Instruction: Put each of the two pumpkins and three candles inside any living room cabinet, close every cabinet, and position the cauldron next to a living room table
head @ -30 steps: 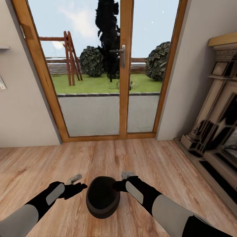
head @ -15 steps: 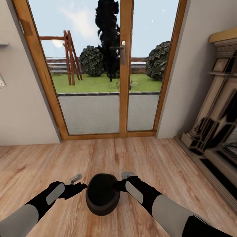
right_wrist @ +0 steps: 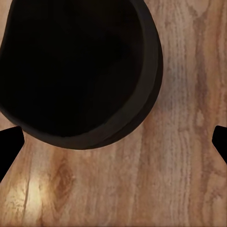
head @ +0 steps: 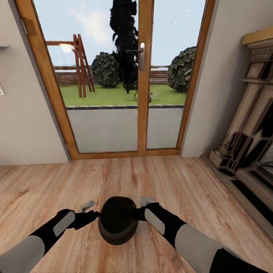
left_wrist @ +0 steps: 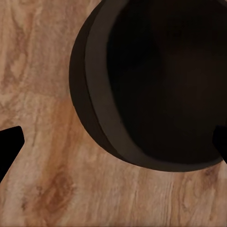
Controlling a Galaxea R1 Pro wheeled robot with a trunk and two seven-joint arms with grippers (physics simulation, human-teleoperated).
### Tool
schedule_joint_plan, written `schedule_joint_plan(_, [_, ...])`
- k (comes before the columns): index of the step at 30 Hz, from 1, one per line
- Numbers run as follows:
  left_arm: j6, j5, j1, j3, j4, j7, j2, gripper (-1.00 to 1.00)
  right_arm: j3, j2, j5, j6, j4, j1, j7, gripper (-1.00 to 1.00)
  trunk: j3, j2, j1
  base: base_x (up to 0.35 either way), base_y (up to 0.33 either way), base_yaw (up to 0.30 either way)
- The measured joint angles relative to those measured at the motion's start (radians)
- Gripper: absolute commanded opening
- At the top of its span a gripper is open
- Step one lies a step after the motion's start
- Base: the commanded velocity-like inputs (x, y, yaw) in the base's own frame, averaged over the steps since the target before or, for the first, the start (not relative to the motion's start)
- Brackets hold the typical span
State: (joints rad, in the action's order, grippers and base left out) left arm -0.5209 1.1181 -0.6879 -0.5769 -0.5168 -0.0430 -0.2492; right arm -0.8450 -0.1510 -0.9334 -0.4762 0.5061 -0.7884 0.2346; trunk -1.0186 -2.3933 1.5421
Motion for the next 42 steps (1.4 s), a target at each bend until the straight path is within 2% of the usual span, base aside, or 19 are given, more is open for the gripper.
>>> schedule_joint_plan(15, [0.0, -0.001, 0.0, 0.0, 0.0, 0.0, 0.002, 1.0, 0.0, 0.0, -0.001, 0.0, 0.0, 0.0, 0.0, 1.0, -0.047, -0.105, 0.058, 0.0, 0.0, 0.0])
schedule_joint_plan(17, [0.0, -0.002, 0.0, 0.0, 0.0, -0.001, 0.002, 1.0, 0.0, 0.001, -0.001, 0.0, 0.0, 0.0, 0.0, 1.0, -0.055, -0.107, 0.059, 0.0, 0.0, 0.0])
schedule_joint_plan(27, [0.0, -0.003, 0.0, 0.001, 0.0, 0.0, 0.002, 1.0, 0.0, 0.001, -0.002, 0.0, 0.0, 0.0, 0.0, 1.0, -0.055, -0.107, 0.059, 0.007, 0.0, 0.0])
schedule_joint_plan(42, [-0.001, -0.008, 0.0, 0.001, 0.0, -0.001, 0.002, 1.0, 0.0, 0.0, -0.003, 0.0, 0.0, 0.0, 0.0, 1.0, -0.055, -0.107, 0.059, 0.163, 0.0, 0.0])
